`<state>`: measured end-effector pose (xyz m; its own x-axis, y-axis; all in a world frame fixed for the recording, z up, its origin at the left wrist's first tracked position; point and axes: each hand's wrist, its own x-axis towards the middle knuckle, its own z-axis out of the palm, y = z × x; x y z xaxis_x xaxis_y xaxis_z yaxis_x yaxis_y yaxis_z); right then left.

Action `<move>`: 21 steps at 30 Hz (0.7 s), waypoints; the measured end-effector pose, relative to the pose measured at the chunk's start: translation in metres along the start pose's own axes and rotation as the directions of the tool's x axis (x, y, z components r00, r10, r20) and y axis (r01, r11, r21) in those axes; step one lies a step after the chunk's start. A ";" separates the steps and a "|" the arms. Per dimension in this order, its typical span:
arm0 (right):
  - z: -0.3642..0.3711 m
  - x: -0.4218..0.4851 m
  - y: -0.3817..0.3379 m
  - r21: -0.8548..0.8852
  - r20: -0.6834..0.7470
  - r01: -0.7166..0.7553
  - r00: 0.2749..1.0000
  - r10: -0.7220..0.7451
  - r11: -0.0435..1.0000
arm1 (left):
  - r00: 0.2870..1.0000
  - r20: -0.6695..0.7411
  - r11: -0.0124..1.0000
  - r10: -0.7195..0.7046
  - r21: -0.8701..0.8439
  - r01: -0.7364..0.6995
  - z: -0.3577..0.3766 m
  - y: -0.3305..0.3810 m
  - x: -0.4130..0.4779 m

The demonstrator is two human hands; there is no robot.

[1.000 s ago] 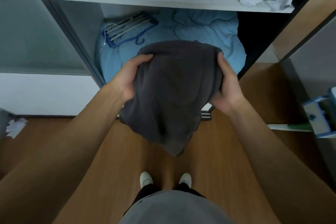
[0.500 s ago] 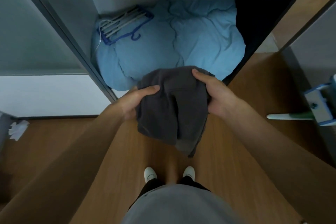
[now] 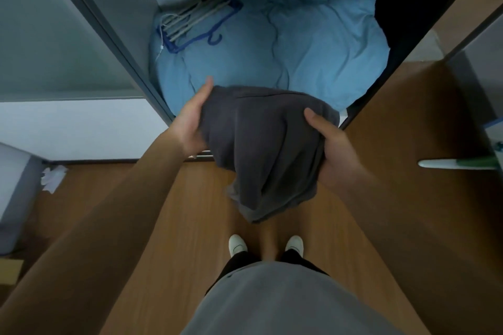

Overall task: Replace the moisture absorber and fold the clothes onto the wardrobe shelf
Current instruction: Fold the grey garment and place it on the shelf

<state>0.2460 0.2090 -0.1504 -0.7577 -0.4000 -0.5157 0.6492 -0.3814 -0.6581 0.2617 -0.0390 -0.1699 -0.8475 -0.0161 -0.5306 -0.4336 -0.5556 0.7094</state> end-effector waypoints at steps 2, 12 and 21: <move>0.000 0.000 -0.004 0.036 0.023 -0.001 1.000 0.000 0.999 | 0.995 0.085 0.995 -0.044 -0.089 0.051 -0.029 -0.019 -0.001; -0.014 0.013 -0.015 -0.039 -0.124 -0.074 0.990 0.069 0.997 | 0.988 -0.156 0.997 0.014 0.083 -0.001 0.024 -0.050 -0.003; -0.045 -0.001 0.015 0.030 -0.100 -0.096 0.990 0.099 0.995 | 0.991 -0.130 0.993 -0.012 -0.116 -0.003 0.039 -0.013 -0.006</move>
<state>0.2533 0.2412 -0.1849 -0.6927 -0.3499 -0.6307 0.7208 -0.3656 -0.5889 0.2609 0.0009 -0.1580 -0.7952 -0.1168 -0.5949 -0.3926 -0.6486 0.6521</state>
